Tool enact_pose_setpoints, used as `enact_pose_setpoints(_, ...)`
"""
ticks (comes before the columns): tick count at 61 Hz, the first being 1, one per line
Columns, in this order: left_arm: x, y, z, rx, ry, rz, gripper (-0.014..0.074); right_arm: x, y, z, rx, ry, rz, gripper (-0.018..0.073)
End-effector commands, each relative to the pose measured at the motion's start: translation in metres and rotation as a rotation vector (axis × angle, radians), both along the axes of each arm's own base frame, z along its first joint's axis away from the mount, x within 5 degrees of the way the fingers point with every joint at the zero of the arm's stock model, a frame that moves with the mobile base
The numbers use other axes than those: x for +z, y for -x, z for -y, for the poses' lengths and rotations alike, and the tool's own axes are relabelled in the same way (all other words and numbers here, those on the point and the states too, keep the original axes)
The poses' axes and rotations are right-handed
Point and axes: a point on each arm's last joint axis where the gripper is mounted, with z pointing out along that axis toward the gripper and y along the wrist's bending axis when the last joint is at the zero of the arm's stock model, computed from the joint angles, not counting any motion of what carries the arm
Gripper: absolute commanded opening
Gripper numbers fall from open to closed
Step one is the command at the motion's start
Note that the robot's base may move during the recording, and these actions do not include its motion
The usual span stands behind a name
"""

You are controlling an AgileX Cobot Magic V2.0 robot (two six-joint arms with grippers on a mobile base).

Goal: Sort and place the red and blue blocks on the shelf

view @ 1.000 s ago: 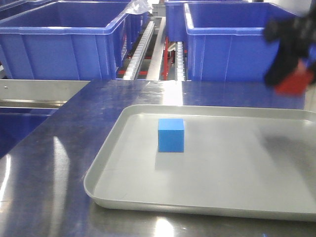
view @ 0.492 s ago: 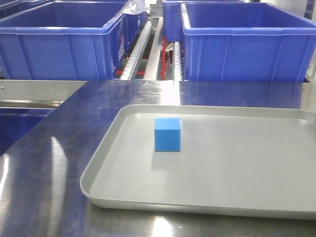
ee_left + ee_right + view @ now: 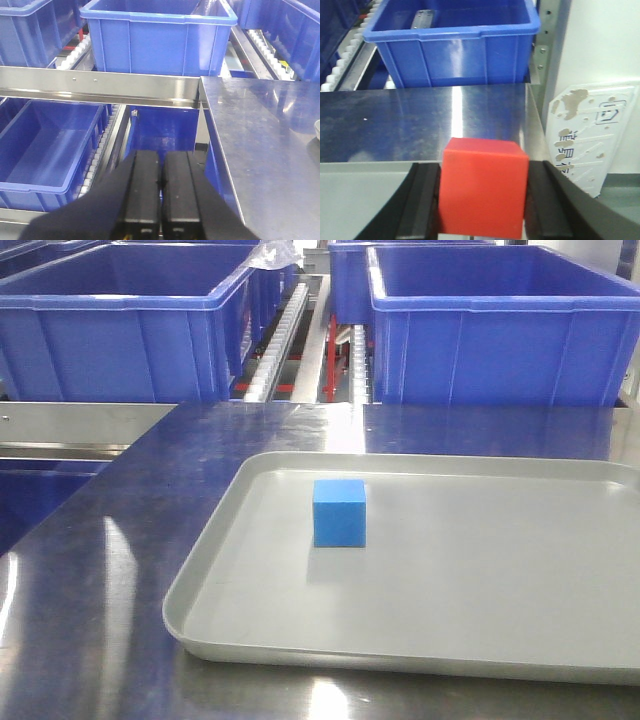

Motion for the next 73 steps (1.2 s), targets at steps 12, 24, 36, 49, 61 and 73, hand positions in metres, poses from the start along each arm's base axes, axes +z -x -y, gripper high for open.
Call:
enact_pose_setpoints(12,-0.0060,-0.0006,0.0007,-0.007,0.012,0.056,0.0135,0.0053,0.0104,0.0016,-0.014,0.022,0.147,0.0049)
enact_pose_setpoints(24,-0.0060,-0.0006,0.0007,-0.007,0.012,0.056,0.0135,0.0053,0.0104,0.0016,-0.014,0.022,0.147,0.0049)
enact_pose_setpoints(36,-0.0060,-0.0006,0.0007,-0.007,0.012,0.056,0.0135,0.0053,0.0104,0.0016,-0.014,0.022,0.147,0.0049)
enact_pose_setpoints(49,-0.0060,-0.0006,0.0007,-0.007,0.012,0.056,0.0135,0.0053,0.0104,0.0016,-0.014,0.022,0.147,0.0049)
enact_pose_setpoints(61,-0.0060,-0.0006,0.0007,-0.007,0.012,0.056,0.0135,0.0053,0.0104,0.0016,-0.014,0.022,0.147,0.0049)
enact_pose_setpoints(73,-0.0060,-0.0006,0.0007,-0.007,0.012,0.056,0.0135,0.0053,0.0104,0.0016,-0.014,0.022,0.147,0.0049)
